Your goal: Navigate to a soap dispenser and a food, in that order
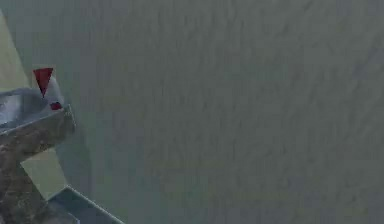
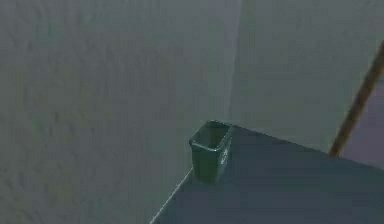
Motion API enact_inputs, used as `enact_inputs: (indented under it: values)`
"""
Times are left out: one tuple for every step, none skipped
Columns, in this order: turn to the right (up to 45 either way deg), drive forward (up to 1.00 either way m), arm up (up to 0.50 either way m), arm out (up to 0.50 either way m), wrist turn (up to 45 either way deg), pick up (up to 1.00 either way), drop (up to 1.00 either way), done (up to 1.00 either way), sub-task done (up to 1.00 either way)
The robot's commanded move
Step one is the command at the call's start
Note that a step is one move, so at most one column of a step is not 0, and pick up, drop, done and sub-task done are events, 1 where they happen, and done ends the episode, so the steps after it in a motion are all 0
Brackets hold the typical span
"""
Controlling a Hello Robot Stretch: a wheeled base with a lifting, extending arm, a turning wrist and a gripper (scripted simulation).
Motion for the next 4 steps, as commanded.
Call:
enact_inputs:
  values:
    - [-45.0,0.0,0.0,0.0,0.0,0.0,0.0,0.0,0.0]
    - [-45.0,0.0,0.0,0.0,0.0,0.0,0.0,0.0,0.0]
    - [-45.0,0.0,0.0,0.0,0.0,0.0,0.0,0.0,0.0]
    - [-9.0,0.0,0.0,0.0,0.0,0.0,0.0,0.0,0.0]
